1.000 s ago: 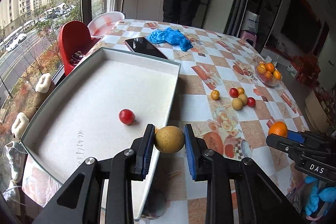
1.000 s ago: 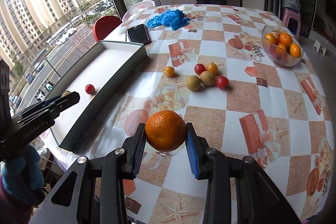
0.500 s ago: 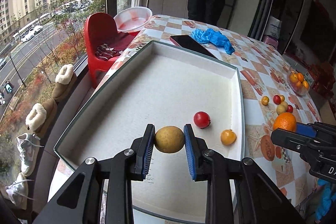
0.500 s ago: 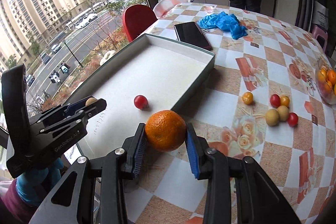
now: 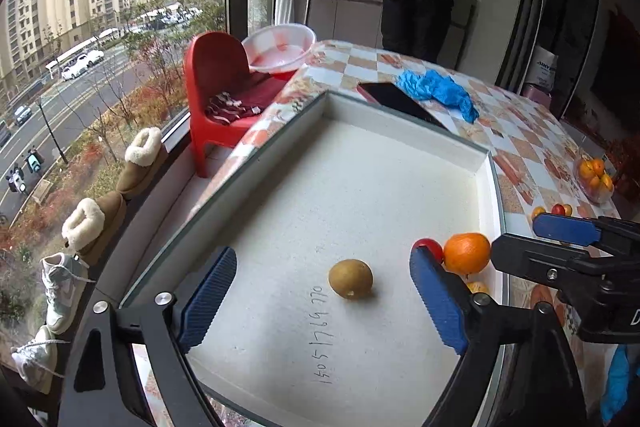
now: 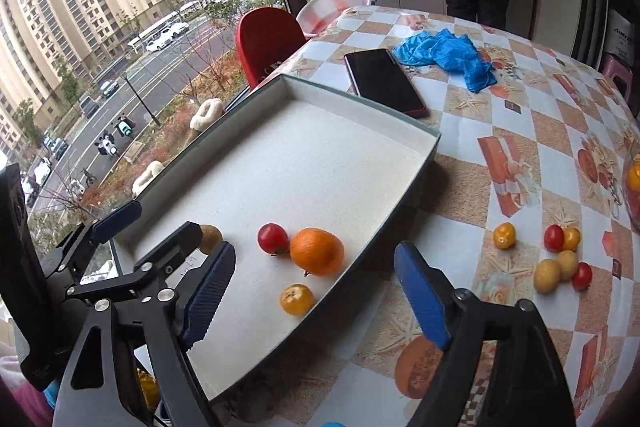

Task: Organize fruits

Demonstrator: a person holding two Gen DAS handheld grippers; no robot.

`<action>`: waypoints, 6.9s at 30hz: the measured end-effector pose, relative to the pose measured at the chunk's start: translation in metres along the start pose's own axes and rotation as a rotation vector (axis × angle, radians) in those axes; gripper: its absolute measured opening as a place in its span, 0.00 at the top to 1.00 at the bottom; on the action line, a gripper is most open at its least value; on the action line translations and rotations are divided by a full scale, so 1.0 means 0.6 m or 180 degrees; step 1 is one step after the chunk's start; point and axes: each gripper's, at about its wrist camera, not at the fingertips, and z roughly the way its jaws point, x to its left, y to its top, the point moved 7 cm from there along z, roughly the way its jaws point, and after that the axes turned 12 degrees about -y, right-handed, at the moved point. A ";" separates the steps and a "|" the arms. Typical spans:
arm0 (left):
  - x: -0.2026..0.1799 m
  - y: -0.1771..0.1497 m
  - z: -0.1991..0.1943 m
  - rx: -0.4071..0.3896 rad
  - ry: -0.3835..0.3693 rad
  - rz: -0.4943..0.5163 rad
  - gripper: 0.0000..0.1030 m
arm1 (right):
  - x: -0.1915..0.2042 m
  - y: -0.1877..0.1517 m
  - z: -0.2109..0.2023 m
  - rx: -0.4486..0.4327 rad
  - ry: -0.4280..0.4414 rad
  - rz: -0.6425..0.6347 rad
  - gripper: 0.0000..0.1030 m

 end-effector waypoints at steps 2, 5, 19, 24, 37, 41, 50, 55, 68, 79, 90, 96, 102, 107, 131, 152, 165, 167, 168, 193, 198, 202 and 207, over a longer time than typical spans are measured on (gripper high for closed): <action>-0.011 0.016 -0.012 -0.0124 0.0010 0.0095 0.13 | -0.033 0.002 -0.011 -0.0018 -0.0114 0.0031 0.18; -0.031 0.035 -0.017 -0.0245 0.0027 0.0270 0.13 | -0.098 -0.008 -0.019 0.0027 -0.0292 0.0166 0.16; -0.087 -0.003 0.050 0.0176 0.0253 0.0690 0.13 | -0.515 -0.177 -0.029 0.0440 -0.1438 0.1586 0.10; -0.122 0.004 0.024 -0.0012 0.0535 0.0810 0.13 | -0.557 -0.189 -0.030 0.0397 -0.1500 0.1664 0.10; -0.367 -0.082 0.137 0.0654 -0.0555 0.0533 0.13 | -0.502 -0.118 0.039 0.0117 -0.1553 0.1031 0.00; -0.365 -0.087 0.156 0.0705 -0.0479 0.0481 0.12 | -0.503 -0.119 0.038 0.0114 -0.1546 0.1044 0.00; -0.368 -0.089 0.170 0.0793 -0.0406 0.0515 0.00 | -0.504 -0.120 0.038 0.0115 -0.1542 0.1046 0.00; -0.366 -0.087 0.170 0.0775 -0.0461 0.0472 0.00 | -0.503 -0.119 0.038 0.0116 -0.1541 0.1045 0.00; -0.367 -0.088 0.173 0.0815 -0.0363 0.0553 0.00 | -0.503 -0.120 0.038 0.0119 -0.1538 0.1044 0.00; -0.367 -0.088 0.173 0.0816 -0.0359 0.0557 0.00 | -0.503 -0.119 0.038 0.0120 -0.1538 0.1042 0.00; -0.367 -0.089 0.173 0.0816 -0.0358 0.0557 0.00 | -0.504 -0.120 0.037 0.0120 -0.1537 0.1042 0.00; -0.367 -0.089 0.174 0.0816 -0.0357 0.0558 0.00 | -0.504 -0.120 0.037 0.0121 -0.1537 0.1041 0.00; -0.367 -0.089 0.174 0.0816 -0.0357 0.0557 0.00 | -0.505 -0.120 0.036 0.0120 -0.1536 0.1041 0.00; -0.367 -0.089 0.174 0.0817 -0.0357 0.0559 0.00 | -0.504 -0.120 0.036 0.0121 -0.1537 0.1040 0.00; -0.395 0.014 0.242 0.0995 -0.0587 0.1180 0.18 | -0.396 -0.110 0.014 -0.0020 -0.0823 -0.0023 0.13; -0.400 -0.069 0.175 0.0892 -0.0889 0.0767 0.81 | -0.411 -0.158 -0.023 -0.0016 -0.0523 0.0495 0.79; -0.379 -0.120 0.111 0.0542 -0.0916 0.0534 0.81 | -0.409 -0.236 -0.068 -0.0408 -0.0855 0.0789 0.79; -0.375 -0.119 0.111 0.0529 -0.1004 0.0436 0.81 | -0.409 -0.235 -0.068 -0.0422 -0.0868 0.0783 0.79; -0.374 -0.120 0.111 0.0524 -0.1028 0.0401 0.81 | -0.408 -0.235 -0.067 -0.0428 -0.0888 0.0769 0.79; -0.375 -0.121 0.109 0.0511 -0.1044 0.0379 0.81 | -0.403 -0.237 -0.069 -0.0442 -0.0951 0.0721 0.79; -0.375 -0.122 0.109 0.0511 -0.1045 0.0378 0.81 | -0.403 -0.238 -0.069 -0.0443 -0.0945 0.0726 0.79; -0.375 -0.122 0.109 0.0511 -0.1043 0.0389 0.81 | -0.403 -0.238 -0.070 -0.0443 -0.0947 0.0722 0.79; -0.374 -0.122 0.108 0.0510 -0.1044 0.0385 0.81 | -0.403 -0.238 -0.069 -0.0443 -0.0948 0.0721 0.79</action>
